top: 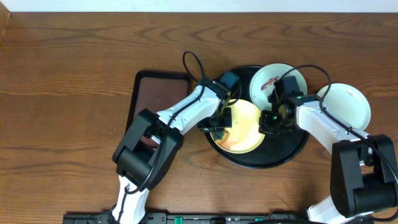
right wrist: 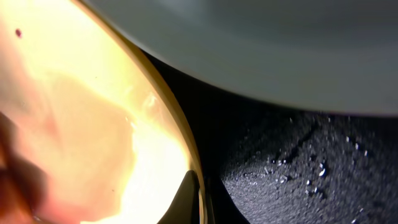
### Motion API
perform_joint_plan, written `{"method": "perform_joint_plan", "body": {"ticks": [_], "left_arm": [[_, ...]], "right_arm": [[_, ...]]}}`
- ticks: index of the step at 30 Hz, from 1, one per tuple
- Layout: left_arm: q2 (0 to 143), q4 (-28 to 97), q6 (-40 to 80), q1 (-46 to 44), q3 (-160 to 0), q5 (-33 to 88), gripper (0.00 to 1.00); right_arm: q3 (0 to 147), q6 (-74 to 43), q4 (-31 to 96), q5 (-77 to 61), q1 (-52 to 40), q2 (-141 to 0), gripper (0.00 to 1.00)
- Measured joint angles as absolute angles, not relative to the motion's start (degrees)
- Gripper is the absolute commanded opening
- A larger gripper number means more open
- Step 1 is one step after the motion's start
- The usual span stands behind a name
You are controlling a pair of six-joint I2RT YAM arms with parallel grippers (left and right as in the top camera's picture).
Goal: Clean dirty plates on tray and stack at the side
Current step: 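Scrub the yellow plate with the sponge while the right gripper holds its rim, then return the sponge to the brown tray and open the left gripper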
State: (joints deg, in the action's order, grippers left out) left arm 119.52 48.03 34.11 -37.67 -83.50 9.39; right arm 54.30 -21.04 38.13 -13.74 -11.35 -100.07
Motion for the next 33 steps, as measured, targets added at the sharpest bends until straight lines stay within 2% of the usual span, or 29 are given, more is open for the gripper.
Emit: {"method": "perform_joint_plan", "body": {"ticks": [3,12,16,20,22,26,33], "left_arm": [[119.37,45.67,32.4,-38.61,-83.53,0.12,0.07],[119.66,43.86,25.65,-43.68,-83.64,-15.73,0.07],[118.13,45.01,24.77,-43.55,-84.31,-18.48,0.07],[110.02,46.3,24.03,-38.89,-84.07,-23.79,0.08],[99.94,47.51,23.94,-34.48,-84.09,-23.9,0.07],[91.64,54.17,25.21,-27.75,-84.12,-17.61,0.08],[93.3,51.27,24.51,-14.74,-73.91,-7.49,0.1]], "right_arm": [[54.3,-21.15,38.0,-15.0,-11.38,-100.07,0.01],[54.3,-21.12,38.11,-15.44,-11.38,-100.12,0.01],[54.3,-21.12,38.15,-15.35,-11.38,-100.12,0.01],[54.68,-20.86,38.44,-12.56,-11.35,-100.12,0.01],[54.74,-20.49,38.46,-11.9,-11.35,-100.09,0.01],[54.72,-18.26,37.8,-11.92,-11.35,-100.09,0.01],[54.57,-13.3,35.99,-11.51,-11.31,-100.09,0.01]]}}
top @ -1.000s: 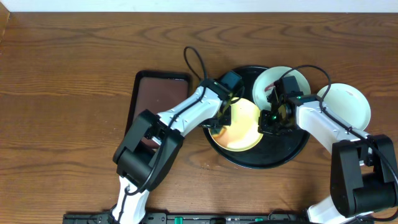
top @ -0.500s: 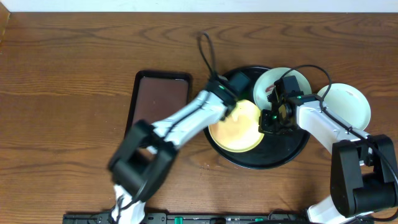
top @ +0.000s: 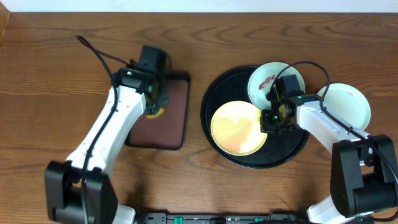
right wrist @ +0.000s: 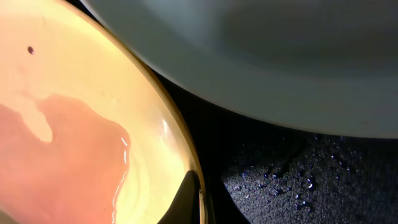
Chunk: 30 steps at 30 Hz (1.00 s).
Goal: Clean dirty plates on tray and stack at the side
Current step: 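Return the sponge to the brown tray and open the left gripper, then retract the left arm and lift the yellow plate with the right gripper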
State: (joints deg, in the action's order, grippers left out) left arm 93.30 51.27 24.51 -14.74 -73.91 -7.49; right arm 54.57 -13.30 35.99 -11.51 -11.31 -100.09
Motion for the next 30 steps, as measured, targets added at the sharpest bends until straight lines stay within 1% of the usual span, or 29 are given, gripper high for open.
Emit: {"method": "perform_joint_plan", "body": {"ticks": [2,3,4,6,7,8,12,13,18,20,23,27,30], "left_arm": [[94.76,48.86,23.92,-14.0,-70.11,-6.35,0.13],[95.31,47.07,23.66,-13.93,-68.03,-5.89,0.17],[95.66,46.52,23.57,-13.96,-67.18,-5.72,0.23],[95.92,46.04,23.46,-13.96,-66.15,-5.26,0.58],[95.92,46.06,22.87,-13.96,-66.02,-5.13,0.67],[95.9,46.02,22.85,-13.98,-66.04,-4.99,0.69],[94.94,48.69,22.63,-13.76,-66.63,-3.49,0.7],[94.13,50.09,22.63,-13.54,-67.26,-2.63,0.73],[81.71,54.46,22.48,-9.93,-69.56,-0.73,0.82],[73.97,56.66,22.52,-7.2,-70.28,-0.54,0.82],[66.65,58.48,22.48,-4.8,-70.87,-0.56,0.82],[61.36,59.18,22.48,-4.16,-70.87,-0.45,0.82],[59.24,59.29,22.48,-4.16,-70.87,-0.36,0.83]], "right_arm": [[54.46,-12.73,35.4,-11.42,-11.31,-100.09,0.01],[54.37,-12.43,35.09,-11.38,-11.22,-100.07,0.01],[54.33,-12.34,35.07,-11.49,-11.16,-100.07,0.01],[54.3,-12.27,35.03,-11.55,-11.16,-100.05,0.01],[54.3,-12.14,35.0,-11.57,-11.16,-100.05,0.01],[54.3,-12.08,34.98,-11.55,-11.16,-100.05,0.01],[54.28,-11.86,34.87,-11.55,-11.16,-100.05,0.01],[54.26,-11.6,34.72,-11.57,-11.16,-100.05,0.01],[53.98,-7.4,31.2,-11.6,-11.11,-100.05,0.01],[53.98,-6.66,30.83,-12.01,-11.11,-100.09,0.01],[55.24,-6.24,32.91,-12.49,-11.11,-100.42,0.01],[62.72,-5.72,40.36,-12.91,-11.4,-101.21,0.01],[71.0,-5.56,41.74,-12.27,-13.15,-101.19,0.01]]}}
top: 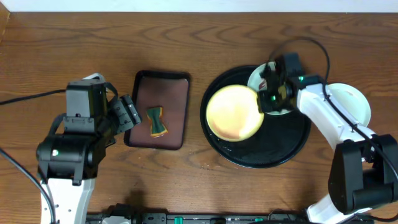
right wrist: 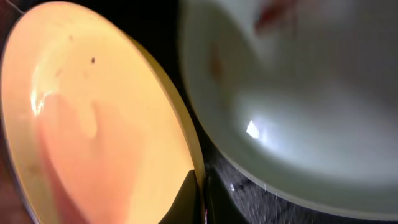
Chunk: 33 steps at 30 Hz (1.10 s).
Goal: Clean dirty plates on tray and stack at the side
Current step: 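Retract the left arm and lift the yellow plate with the right gripper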
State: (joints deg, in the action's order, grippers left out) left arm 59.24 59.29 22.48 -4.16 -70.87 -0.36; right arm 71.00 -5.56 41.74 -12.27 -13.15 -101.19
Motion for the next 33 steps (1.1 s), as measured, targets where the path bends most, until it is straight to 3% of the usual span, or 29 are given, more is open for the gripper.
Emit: {"method": "perform_joint_plan", "body": {"ticks": [9,18,33], "left_arm": [[59.27,59.44,22.48,-4.16,-70.87,-0.34,0.83],[59.37,59.42,22.48,-4.16,-70.87,-0.34,0.83],[59.42,59.42,22.48,-4.16,-70.87,-0.34,0.83]], "right_arm": [[83.64,-5.26,27.0,-10.68,-25.26,-101.19,0.01],[83.81,6.68,12.49,6.66,-43.94,-104.66,0.01],[83.85,28.47,2.52,27.14,-51.7,-106.41,0.01]]}}
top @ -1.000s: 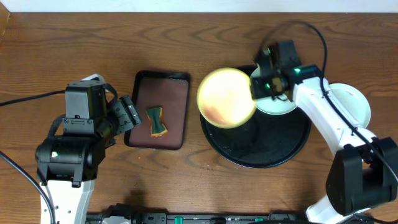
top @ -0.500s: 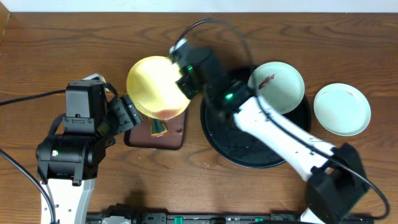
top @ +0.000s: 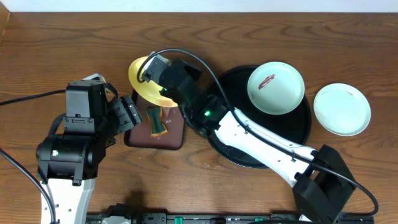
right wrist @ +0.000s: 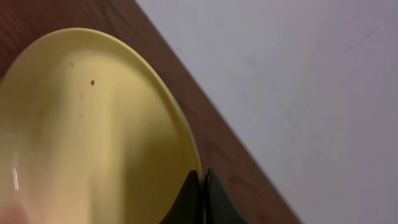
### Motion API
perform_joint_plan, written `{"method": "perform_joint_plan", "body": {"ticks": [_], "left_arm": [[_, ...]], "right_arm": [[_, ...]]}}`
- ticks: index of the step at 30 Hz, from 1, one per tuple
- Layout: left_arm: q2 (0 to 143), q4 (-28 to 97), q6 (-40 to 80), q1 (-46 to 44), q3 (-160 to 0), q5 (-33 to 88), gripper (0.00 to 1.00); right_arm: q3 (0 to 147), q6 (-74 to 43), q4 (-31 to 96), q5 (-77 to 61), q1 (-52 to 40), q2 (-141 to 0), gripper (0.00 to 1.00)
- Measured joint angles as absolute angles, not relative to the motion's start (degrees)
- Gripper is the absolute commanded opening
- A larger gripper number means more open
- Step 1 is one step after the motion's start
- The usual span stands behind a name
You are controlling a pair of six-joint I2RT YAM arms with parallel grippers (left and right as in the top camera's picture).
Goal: Clean dirty plates on tray and stack at the side
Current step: 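Retract the left arm and lift the yellow plate with the right gripper, then tilt the yellow plate over the brown tray, then carry it right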
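Note:
My right gripper (top: 160,87) is shut on the rim of a yellow plate (top: 144,76), holding it tilted above the back edge of the brown rectangular tray (top: 177,140). In the right wrist view the plate (right wrist: 93,124) fills the left side, with both fingertips (right wrist: 194,193) pinching its edge. A green and orange sponge (top: 155,121) lies on the brown tray. On the round black tray (top: 249,155) sits a pale green plate (top: 275,87) with a red smear. My left gripper (top: 127,112) hovers open at the brown tray's left edge, holding nothing.
A second pale green plate (top: 342,109) rests on the wooden table (top: 62,50) to the right of the black tray. My right arm (top: 249,137) stretches across the black tray's left half. A white wall (right wrist: 311,93) lies beyond the table's back edge.
My right gripper has carried the yellow plate from over the black tray's left part to above the brown tray's back edge. The left arm and the sponge have not moved.
First my left gripper pressed the sponge on the yellow plate in the black tray while my right gripper pinched its rim. Then the left gripper was over the brown tray with the sponge. Later the sponge lay there, and the plate was raised, now at the left.

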State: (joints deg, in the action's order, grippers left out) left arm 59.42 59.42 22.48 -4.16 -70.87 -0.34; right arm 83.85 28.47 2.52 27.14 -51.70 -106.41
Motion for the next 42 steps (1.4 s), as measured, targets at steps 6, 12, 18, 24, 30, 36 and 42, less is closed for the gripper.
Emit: {"method": "perform_joint_plan", "body": {"ticks": [6,12,18,24,30,36,42], "left_arm": [[59.42,59.44,22.48,-4.16,-70.87,-0.34,0.83],[59.42,59.42,22.48,-4.16,-70.87,-0.34,0.83],[59.42,59.42,22.48,-4.16,-70.87,-0.34,0.84],[59.4,59.42,22.48,-4.16,-70.87,-0.34,0.84],[59.42,59.42,22.48,-4.16,-70.87,-0.34,0.84],[59.42,59.42,22.48,-4.16,-70.87,-0.34,0.84],[59.42,59.44,22.48,-4.16,-70.87,-0.34,0.84]], "right_arm": [[83.85,33.04,0.54,31.92,-52.9,-106.41,0.01],[83.85,34.24,0.51,33.39,-52.93,-106.41,0.01],[83.85,35.07,0.21,33.58,-53.49,-106.41,0.01],[83.85,35.88,-0.8,34.35,-53.49,-106.41,0.01],[83.85,38.11,-2.33,37.17,-54.24,-106.41,0.01],[83.85,38.85,-2.2,38.13,-55.55,-106.41,0.01],[83.85,40.27,-1.1,38.74,-55.59,-106.37,0.01]]}}
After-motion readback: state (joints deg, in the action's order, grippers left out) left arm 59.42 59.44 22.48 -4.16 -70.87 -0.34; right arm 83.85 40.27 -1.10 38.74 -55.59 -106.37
